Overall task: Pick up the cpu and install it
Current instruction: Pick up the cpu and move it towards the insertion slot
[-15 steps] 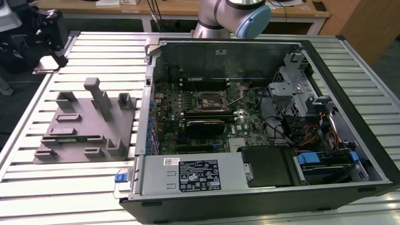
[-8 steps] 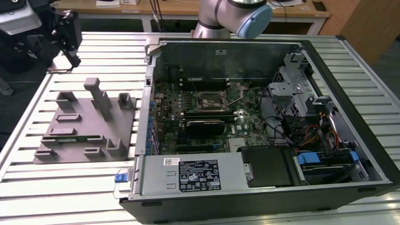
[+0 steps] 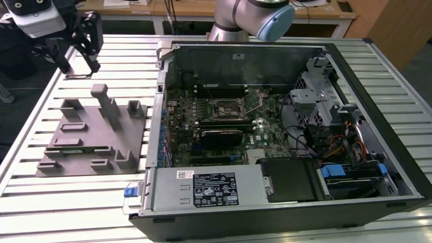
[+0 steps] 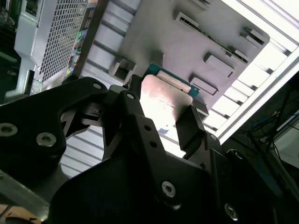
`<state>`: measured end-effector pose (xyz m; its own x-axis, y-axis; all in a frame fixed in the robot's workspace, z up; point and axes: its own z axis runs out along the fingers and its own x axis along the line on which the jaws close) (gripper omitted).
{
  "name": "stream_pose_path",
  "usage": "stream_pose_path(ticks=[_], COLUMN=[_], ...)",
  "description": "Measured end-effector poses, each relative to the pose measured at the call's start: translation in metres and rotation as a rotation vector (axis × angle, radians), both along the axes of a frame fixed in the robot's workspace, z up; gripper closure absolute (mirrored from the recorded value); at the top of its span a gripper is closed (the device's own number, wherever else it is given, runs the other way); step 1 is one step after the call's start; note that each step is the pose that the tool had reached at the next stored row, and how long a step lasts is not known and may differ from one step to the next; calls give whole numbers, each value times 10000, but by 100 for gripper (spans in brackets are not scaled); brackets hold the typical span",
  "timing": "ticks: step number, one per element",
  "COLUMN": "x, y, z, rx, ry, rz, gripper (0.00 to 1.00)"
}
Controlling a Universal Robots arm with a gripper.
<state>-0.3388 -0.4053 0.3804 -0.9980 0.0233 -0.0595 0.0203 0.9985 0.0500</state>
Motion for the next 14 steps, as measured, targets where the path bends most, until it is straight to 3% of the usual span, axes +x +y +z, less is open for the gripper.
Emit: stream_pose_path(ticks=[14], x=[432], y=[0], z=[0], rx=[0], ry=[10], rz=[1], gripper=[46])
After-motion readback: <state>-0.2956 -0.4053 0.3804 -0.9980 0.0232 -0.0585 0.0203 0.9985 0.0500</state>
